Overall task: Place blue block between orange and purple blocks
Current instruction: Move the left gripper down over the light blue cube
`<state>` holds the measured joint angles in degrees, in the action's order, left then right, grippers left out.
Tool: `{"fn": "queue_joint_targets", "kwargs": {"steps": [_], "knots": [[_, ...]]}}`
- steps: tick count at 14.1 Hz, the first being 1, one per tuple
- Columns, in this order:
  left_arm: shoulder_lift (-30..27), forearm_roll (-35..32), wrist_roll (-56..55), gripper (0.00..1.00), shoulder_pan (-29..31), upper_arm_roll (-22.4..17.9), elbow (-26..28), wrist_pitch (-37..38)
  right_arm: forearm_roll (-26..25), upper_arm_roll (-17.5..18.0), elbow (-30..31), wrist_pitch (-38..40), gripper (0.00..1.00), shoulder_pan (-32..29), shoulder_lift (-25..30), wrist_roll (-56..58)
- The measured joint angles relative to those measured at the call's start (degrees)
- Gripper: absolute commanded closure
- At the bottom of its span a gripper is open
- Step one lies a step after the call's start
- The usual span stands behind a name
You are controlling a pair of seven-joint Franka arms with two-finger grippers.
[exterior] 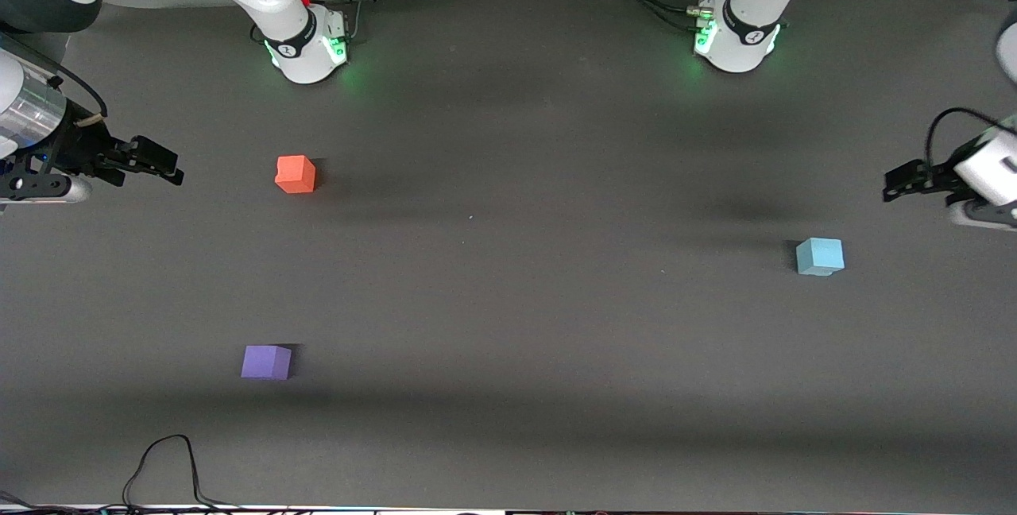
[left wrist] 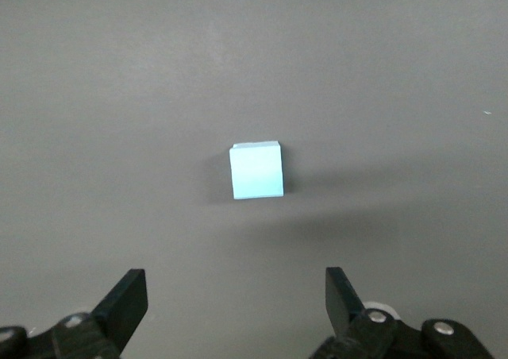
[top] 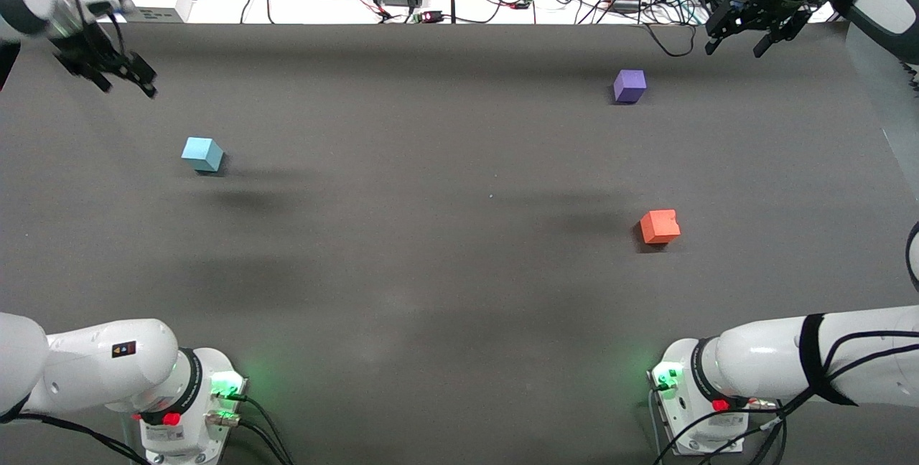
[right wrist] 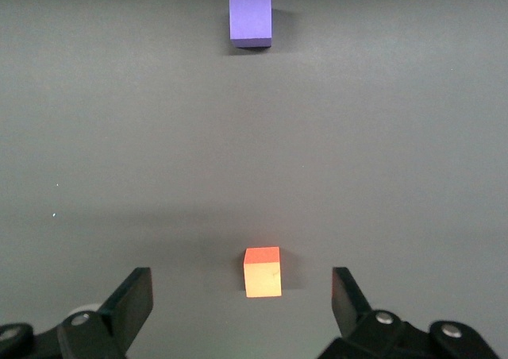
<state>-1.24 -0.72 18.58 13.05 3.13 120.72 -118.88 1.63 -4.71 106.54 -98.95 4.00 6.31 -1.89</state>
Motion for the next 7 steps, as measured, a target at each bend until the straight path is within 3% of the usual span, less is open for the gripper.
{"fn": "queue_joint_targets", "kwargs": {"steps": [3,7], "knots": [[2.52,-0.03,0.0,0.0,-0.77,0.08,9.76,-14.49,0.0,0.0,0.15,-0.5,0.0,0.0,-0.5,0.0],[10.28,-0.29,0.01,0.0,-0.92,0.05,13.36,-27.18,0.0,0.01,0.63,-1.39,0.0,0.04,-1.28,0.0]]}}
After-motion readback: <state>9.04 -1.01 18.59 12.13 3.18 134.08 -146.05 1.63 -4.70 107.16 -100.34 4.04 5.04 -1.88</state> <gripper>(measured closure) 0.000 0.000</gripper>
